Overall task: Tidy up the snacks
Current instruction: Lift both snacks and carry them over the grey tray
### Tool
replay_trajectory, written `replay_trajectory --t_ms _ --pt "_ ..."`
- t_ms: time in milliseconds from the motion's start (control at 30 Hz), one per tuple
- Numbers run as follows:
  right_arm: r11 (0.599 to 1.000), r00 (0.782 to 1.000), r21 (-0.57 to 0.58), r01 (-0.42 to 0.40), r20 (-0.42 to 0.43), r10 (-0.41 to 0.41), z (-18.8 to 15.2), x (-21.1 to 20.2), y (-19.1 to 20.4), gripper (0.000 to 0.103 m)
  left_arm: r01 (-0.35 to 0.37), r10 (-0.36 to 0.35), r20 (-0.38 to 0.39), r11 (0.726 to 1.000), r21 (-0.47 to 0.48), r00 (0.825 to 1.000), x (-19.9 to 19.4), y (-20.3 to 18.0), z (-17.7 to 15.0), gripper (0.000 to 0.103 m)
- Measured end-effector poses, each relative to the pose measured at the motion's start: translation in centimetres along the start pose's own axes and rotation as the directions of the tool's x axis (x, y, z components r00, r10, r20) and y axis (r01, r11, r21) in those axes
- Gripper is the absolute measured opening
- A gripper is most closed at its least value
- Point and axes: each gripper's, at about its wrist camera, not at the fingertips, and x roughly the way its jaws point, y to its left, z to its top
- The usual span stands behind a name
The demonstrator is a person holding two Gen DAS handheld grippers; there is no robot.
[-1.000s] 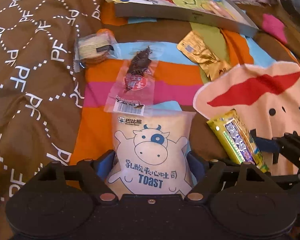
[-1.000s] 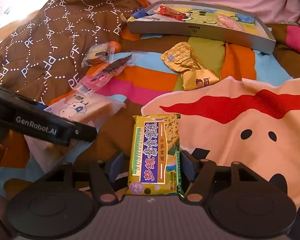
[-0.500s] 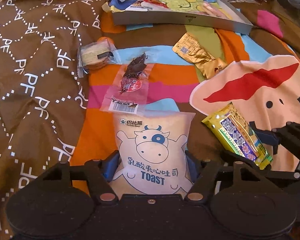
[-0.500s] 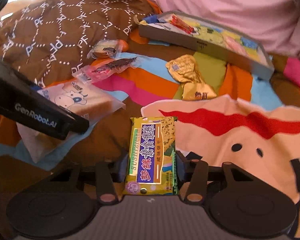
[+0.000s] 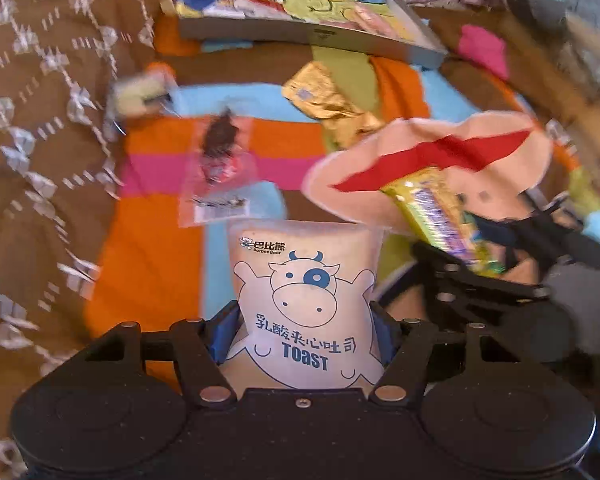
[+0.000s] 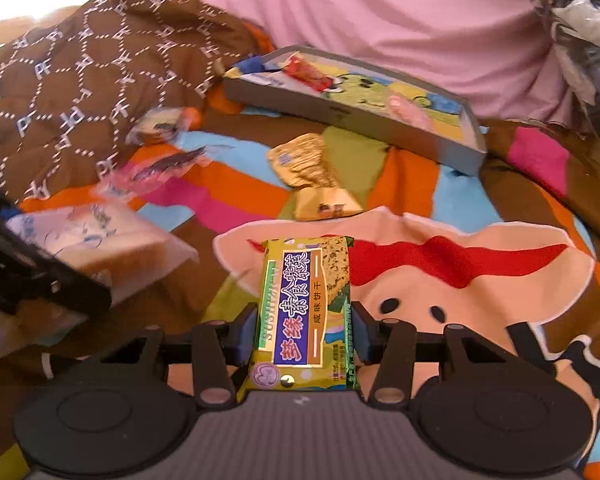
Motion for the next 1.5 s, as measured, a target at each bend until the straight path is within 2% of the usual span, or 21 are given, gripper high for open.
replay_trajectory --t_ms 33,167,367,533,733,1000,1200,1300,1500 --pt "1.000 1.000 0.004 0.005 0.005 -0.005 0.1 -0.1 -0.2 0.052 0.016 -0.016 -0.007 1.000 -0.010 1.000 0.0 -0.1 0.0 0.067" --pt "1.000 0.999 0.022 0.022 0.024 -0.023 0.3 -0.4 -1.1 0.052 0.008 -0.008 -0.009 0.999 0.034 1.000 -0.1 -1.1 0.0 0.067" --pt "0.999 0.998 0.037 0.031 0.054 -0.033 0.7 -0.9 -1.6 0.052 0.114 -0.115 -0.027 0.993 -0.030 0.993 -0.4 -1.0 1.0 0.067" --pt "0.999 0.996 0.034 0.043 0.076 -0.045 0.9 -1.4 -2.0 0.052 0.196 -0.196 -0.016 0.980 -0.037 0.980 -1.0 -1.7 1.9 0.067" --pt "0.994 0.990 0.085 0.073 0.116 -0.082 1.4 -2.4 -4.0 0.052 0.215 -0.215 0.016 0.977 -0.006 0.977 -1.8 -3.1 3.2 0.067" --pt "0.986 0.975 0.149 0.072 0.198 -0.101 2.0 -3.8 -5.6 0.052 0.148 -0.152 0.125 0.988 0.041 0.980 -3.1 -4.0 7.1 0.067" --pt "0.985 0.957 0.162 0.064 0.271 -0.107 2.4 -4.6 -5.9 0.052 0.075 -0.097 0.226 0.992 0.106 0.969 -4.0 -4.2 11.2 0.067" --pt "0.982 0.952 0.180 0.048 0.289 -0.100 3.4 -4.3 -6.5 0.052 0.043 -0.081 0.297 0.990 0.132 0.951 -4.4 -3.7 14.1 0.067" --pt "0.985 0.939 0.170 0.040 0.330 -0.095 8.3 -1.7 -8.2 0.052 0.017 -0.066 0.403 0.992 0.124 0.913 -2.9 -2.7 19.7 0.067"
